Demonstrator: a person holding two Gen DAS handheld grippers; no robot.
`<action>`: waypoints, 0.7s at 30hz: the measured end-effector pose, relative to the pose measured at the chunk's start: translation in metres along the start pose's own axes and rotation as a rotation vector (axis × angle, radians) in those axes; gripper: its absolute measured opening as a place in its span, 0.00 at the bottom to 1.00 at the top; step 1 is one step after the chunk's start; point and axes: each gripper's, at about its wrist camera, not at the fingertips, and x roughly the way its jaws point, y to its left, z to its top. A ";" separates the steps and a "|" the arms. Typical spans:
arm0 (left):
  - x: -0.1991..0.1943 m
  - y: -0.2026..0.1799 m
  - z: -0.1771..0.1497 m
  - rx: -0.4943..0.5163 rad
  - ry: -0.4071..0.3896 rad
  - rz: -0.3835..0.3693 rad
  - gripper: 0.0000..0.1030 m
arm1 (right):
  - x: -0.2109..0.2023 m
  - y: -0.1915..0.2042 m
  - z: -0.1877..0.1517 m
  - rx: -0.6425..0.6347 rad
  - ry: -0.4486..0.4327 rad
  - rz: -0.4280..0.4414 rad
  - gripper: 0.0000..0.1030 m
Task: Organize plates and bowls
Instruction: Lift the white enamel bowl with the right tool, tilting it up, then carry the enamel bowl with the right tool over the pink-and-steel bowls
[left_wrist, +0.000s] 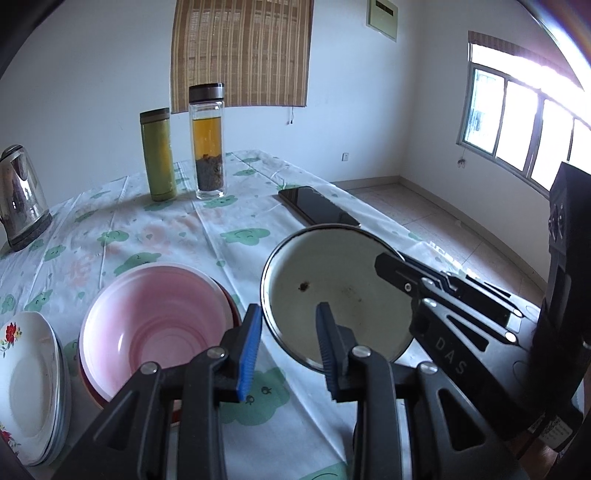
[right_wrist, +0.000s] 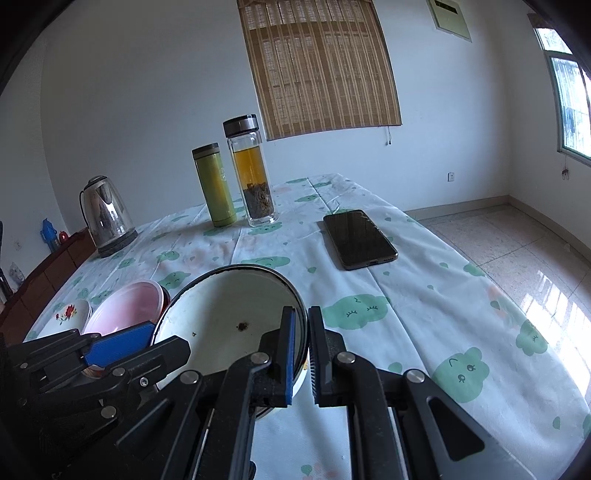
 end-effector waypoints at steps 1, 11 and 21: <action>-0.001 0.001 0.000 -0.003 -0.003 -0.004 0.28 | -0.002 0.001 0.001 -0.002 -0.015 0.004 0.07; -0.023 0.014 0.004 -0.038 -0.057 -0.023 0.28 | -0.020 0.017 0.010 -0.031 -0.116 0.022 0.08; -0.049 0.038 0.011 -0.066 -0.117 0.023 0.28 | -0.034 0.054 0.027 -0.100 -0.160 0.042 0.08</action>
